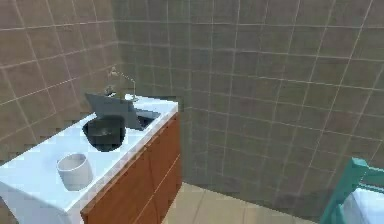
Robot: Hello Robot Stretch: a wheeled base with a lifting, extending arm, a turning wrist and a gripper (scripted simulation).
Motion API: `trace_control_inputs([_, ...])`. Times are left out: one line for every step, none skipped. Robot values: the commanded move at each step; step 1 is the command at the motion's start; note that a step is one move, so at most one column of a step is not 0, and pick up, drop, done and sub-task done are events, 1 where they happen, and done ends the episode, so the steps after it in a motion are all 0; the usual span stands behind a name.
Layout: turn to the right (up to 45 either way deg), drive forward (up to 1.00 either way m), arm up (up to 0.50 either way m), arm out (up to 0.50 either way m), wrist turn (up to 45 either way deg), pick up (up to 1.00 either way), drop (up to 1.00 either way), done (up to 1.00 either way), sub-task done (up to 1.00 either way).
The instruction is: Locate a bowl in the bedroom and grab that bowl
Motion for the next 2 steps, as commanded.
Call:
trace_control_inputs([-45.0,0.00,0.00,0.00,0.0,0.00,0.00,0.00,0.00])
trace_control_inputs([-45.0,0.00,0.00,0.00,0.0,0.00,0.00,0.00,0.00])
